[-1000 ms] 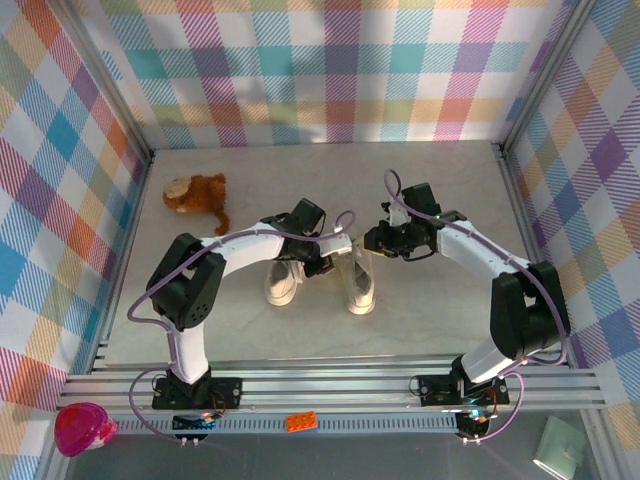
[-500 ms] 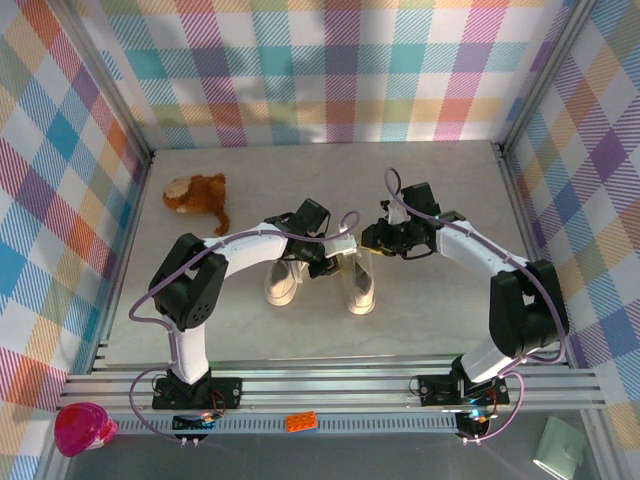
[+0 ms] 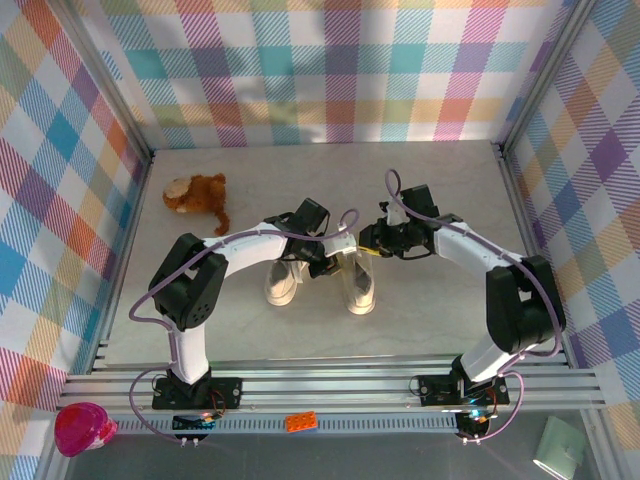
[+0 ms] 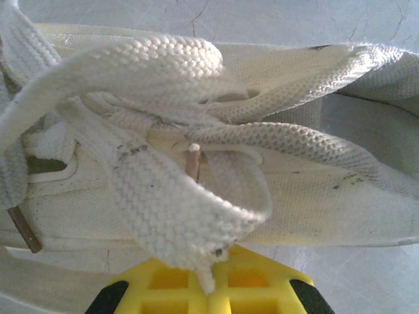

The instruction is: Tie the shoes

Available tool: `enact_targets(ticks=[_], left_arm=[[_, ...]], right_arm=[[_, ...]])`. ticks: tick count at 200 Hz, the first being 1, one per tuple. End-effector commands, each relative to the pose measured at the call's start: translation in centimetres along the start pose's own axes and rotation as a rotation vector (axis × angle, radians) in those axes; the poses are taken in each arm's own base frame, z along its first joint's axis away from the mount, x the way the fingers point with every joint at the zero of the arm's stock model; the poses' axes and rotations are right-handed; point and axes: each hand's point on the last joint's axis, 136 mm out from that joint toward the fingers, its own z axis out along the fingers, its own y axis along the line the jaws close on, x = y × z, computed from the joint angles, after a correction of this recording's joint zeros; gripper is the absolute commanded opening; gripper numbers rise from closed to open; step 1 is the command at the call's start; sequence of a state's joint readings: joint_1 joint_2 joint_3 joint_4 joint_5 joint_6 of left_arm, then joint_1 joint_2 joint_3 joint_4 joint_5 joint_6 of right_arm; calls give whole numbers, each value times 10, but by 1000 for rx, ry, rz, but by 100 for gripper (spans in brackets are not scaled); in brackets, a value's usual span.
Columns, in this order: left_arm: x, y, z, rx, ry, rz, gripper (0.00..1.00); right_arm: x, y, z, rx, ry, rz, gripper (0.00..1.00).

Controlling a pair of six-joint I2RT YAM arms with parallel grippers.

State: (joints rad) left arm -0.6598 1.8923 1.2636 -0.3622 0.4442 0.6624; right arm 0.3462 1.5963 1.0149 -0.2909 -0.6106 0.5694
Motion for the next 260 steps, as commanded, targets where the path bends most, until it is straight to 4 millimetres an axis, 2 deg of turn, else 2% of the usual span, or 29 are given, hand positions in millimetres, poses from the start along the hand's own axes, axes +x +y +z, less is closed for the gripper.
enact_targets(ticks=[1,110,127,168,194,221,260], left_arm=[[-26,-6,-8,29,-95,47,0],[-24,-2,-2,69,-116,42,0],[-25,-2,-2,68,-117,45,0],[-20,-1,0,68,-104,36,0],[-20,0,0,66,-103,30,0],[-20,1,0,64,-102,25,0],[-19,2,1,63,-98,21,0]], right_arm=[[3,8,11,-63,35,10,25],[7,7,27,-51,64,37,27],[7,6,28,-44,63,44,25],[5,7,22,-23,41,36,22],[6,7,16,2,27,26,27],[7,7,12,7,19,22,27],[8,8,13,2,23,22,23]])
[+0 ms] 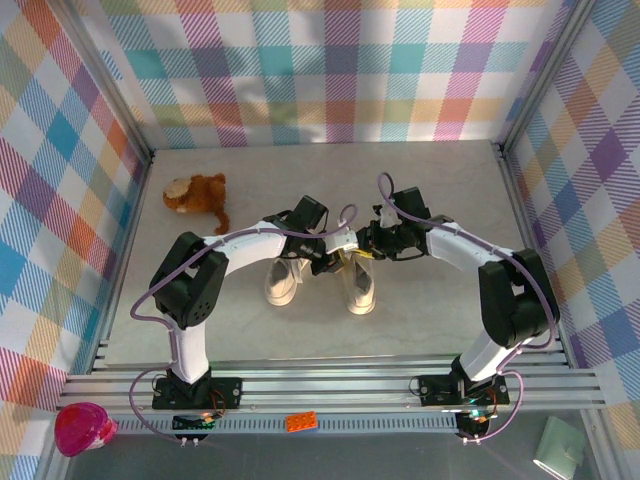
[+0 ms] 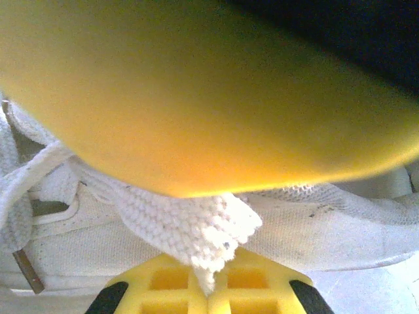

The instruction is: Tie the shoes

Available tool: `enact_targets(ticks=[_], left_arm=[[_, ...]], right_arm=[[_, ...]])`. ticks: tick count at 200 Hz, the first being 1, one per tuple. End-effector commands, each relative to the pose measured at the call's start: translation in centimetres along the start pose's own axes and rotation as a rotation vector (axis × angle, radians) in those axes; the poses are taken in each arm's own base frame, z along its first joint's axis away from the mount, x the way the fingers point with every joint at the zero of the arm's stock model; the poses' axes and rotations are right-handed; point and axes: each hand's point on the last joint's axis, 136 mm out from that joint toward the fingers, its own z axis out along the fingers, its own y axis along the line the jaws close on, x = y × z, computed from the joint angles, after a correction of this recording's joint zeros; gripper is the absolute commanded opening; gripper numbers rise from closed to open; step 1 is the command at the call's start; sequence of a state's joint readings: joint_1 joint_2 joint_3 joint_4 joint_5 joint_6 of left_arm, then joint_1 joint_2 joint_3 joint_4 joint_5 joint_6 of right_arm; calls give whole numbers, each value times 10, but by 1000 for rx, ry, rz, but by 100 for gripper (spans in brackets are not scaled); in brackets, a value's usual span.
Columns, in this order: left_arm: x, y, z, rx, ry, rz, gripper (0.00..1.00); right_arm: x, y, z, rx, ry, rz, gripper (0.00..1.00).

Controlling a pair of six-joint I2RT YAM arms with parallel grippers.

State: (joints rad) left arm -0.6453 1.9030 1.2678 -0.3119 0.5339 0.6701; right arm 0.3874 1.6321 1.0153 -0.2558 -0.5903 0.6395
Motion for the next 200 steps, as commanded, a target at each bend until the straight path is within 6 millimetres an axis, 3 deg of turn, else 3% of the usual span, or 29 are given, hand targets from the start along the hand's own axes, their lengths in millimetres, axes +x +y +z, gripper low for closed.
enact_targets(ticks=[1,96,137,160,182,200], left_arm=[[-5,3,1,15,-18,4,0],[-4,4,1,9,-15,1,0],[-5,6,0,2,-17,-1,0],[-7,8,-2,-15,-26,-1,0],[-16,14,-8,-67,-65,13,26],[-24,18,-22,-104,-101,13,37]], right_arm=[[3,8,-3,-9,3,-23,22],[7,3,0,16,12,-14,15],[7,2,-4,35,-2,-17,0],[5,6,-10,46,-12,-40,0],[3,12,-20,68,-27,-77,0],[3,16,-33,109,-36,-119,0]])
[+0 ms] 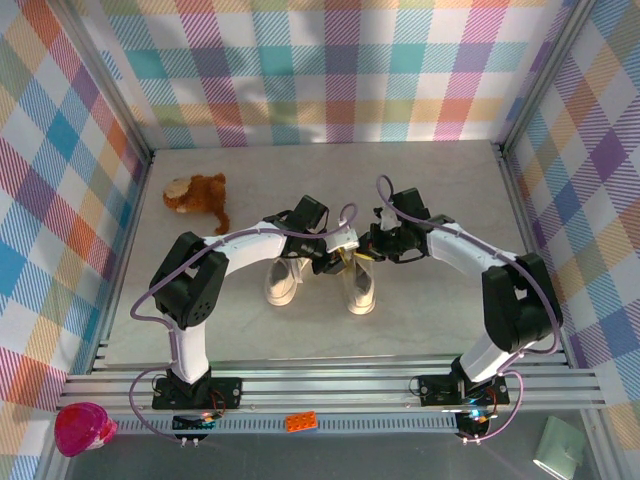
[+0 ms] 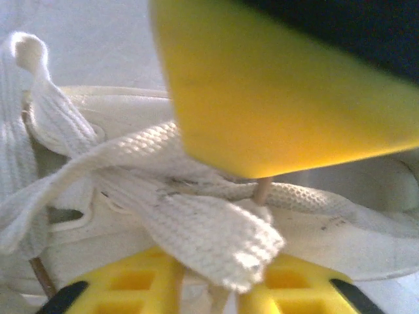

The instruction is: Tie the shoes

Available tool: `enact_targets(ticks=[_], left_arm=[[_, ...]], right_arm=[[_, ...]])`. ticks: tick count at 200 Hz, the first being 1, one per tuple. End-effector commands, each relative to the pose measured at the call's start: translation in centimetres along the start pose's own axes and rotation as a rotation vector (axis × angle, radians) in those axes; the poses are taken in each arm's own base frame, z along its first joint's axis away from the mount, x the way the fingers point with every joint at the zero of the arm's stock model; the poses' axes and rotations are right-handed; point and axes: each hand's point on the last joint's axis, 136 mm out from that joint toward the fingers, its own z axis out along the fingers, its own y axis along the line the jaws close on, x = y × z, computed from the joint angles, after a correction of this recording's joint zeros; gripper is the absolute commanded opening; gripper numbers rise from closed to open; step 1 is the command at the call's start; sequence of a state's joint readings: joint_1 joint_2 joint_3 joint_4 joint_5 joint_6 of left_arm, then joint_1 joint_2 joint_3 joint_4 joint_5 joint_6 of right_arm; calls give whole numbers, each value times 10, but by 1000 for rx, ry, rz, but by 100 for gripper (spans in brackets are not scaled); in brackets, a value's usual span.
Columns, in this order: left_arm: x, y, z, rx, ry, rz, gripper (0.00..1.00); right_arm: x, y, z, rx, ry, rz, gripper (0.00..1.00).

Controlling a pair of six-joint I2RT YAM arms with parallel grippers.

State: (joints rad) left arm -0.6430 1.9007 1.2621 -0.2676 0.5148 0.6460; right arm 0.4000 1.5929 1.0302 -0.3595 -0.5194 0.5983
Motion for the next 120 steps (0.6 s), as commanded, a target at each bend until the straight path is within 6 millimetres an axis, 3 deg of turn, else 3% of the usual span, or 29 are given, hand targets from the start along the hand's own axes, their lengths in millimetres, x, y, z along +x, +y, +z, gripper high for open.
enact_targets(ticks=[1,24,75,98,120], left_arm=[[-19,11,-21,-69,-82,16,38],[-28,18,-43,-106,-124,7,48],[-45,28,-95,-182,-233,-17,50],[-57,20,-105,-175,-284,-1,50],[-63,17,-102,-184,-298,4,51]], right_arm=[[-5,19,-26,35,-38,-100,0],[-5,21,-46,105,-60,-156,0],[-5,36,-86,166,-121,-256,0],[-4,59,-99,96,-142,-310,0],[-4,78,-113,49,-172,-362,0]])
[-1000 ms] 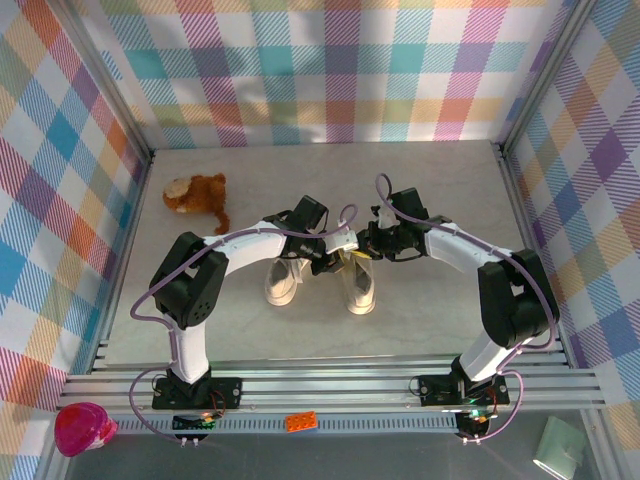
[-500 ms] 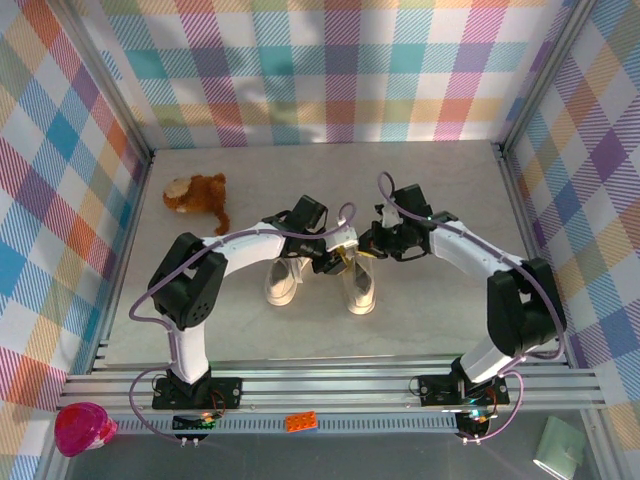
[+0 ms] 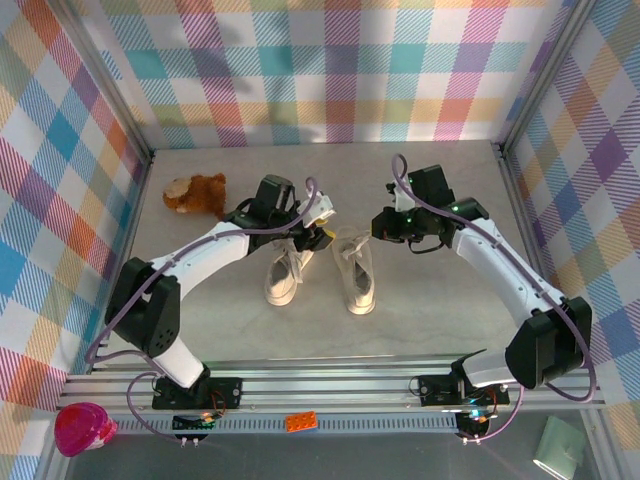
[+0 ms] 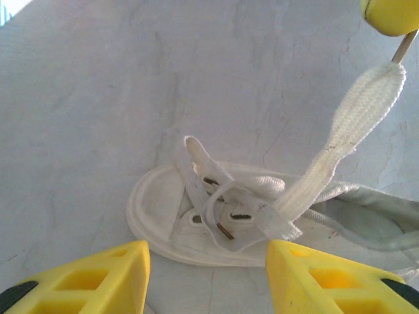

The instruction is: Tie the shoes

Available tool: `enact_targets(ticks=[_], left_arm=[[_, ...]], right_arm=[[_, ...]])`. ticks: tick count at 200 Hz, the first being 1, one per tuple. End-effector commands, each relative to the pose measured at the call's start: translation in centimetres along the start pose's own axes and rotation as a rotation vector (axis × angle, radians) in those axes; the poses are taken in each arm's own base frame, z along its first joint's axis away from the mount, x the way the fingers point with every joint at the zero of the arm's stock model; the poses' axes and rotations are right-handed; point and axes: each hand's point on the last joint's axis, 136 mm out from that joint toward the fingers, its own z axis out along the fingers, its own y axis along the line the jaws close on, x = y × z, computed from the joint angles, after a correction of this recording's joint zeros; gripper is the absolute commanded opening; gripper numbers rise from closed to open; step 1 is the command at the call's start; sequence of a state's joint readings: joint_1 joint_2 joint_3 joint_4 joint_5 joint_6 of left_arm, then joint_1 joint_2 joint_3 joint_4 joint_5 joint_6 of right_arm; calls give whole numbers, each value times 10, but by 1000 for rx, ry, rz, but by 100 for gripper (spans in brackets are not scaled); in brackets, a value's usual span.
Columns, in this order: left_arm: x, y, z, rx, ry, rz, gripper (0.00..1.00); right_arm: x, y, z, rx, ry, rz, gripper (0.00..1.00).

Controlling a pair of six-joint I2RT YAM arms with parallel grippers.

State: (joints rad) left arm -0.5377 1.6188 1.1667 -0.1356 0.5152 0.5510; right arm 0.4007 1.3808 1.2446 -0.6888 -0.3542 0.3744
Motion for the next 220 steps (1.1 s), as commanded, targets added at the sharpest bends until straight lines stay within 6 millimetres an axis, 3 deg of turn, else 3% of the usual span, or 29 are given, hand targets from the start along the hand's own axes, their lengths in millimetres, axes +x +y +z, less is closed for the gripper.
enact_targets(ticks=[1,39,88,138,151,159,172,179,186,197,220], left_arm=[[-11,-10,0,25,-50,1,51],[-24,-29,13,39,-84,33,52],[-25,-57,38,82,-56,91,54],[-23,-61,57,92,-39,84,54],[-25,-59,60,90,-34,71,42],[-26,-57,60,88,-28,63,26],[-27,-54,57,78,-35,50,0],[-26,-51,54,69,-40,38,0],[-26,-49,50,62,-50,27,0],[-24,-45,44,56,-58,-2,0],[-17,-42,33,55,-65,-51,0]], right_arm=[[-4,24,-25,-56,-32,-85,0],[-10,33,-40,-63,-73,-111,0],[-10,34,-25,-102,-40,-70,0],[-14,37,-16,-135,-27,-56,0],[-15,37,-13,-144,-23,-55,0],[-15,37,-11,-145,-22,-58,0],[-17,35,-8,-141,-20,-58,18],[-20,32,-7,-135,-23,-53,34],[-23,29,-5,-128,-23,-46,42],[-26,19,-2,-103,-13,-25,46],[-31,-23,11,11,18,83,54]])
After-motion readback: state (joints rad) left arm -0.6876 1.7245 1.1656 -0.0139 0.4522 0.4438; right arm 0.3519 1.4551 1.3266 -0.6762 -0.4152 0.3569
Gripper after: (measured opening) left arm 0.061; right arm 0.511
